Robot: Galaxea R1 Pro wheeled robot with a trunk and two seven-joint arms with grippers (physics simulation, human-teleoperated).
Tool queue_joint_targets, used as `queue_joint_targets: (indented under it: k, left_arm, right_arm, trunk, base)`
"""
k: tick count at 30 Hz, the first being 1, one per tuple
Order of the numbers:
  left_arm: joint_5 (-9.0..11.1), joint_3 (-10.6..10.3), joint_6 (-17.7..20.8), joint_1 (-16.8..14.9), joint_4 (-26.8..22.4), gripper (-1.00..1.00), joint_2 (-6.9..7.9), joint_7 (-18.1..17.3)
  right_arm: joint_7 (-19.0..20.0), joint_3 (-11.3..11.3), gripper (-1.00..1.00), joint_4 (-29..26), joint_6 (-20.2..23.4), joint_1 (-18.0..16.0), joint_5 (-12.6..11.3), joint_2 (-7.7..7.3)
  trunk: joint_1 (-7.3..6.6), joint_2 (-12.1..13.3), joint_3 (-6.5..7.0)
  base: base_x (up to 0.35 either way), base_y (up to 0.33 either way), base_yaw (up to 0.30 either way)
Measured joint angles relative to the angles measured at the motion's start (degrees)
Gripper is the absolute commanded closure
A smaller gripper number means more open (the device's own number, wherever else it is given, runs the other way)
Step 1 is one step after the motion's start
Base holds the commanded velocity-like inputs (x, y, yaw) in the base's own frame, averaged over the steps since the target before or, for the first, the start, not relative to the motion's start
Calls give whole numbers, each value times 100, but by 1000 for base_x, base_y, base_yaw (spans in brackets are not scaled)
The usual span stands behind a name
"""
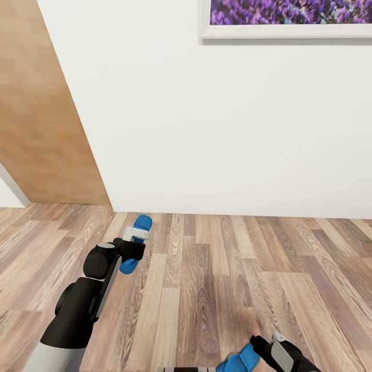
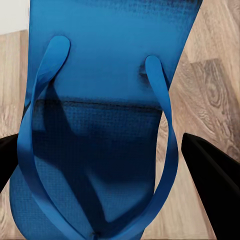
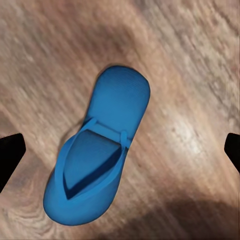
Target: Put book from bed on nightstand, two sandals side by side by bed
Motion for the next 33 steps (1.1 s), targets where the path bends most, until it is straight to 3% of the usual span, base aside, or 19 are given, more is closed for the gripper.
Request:
queue_joint_targets:
  k: [10,33]
  left_arm:
    - [8,0,0,0,-2,100,0,0]
    - [-30,94,-1,0,-22,100,20,1]
  right_arm:
    - [-7,4,-100,0,7,0,1,11]
    - [-16,89,-100,-33,60,-24,71,66]
  trunk:
    - [26,-13,-222]
    - [25,-14,-222]
  base:
    - [0,0,0]
    - [0,0,0]
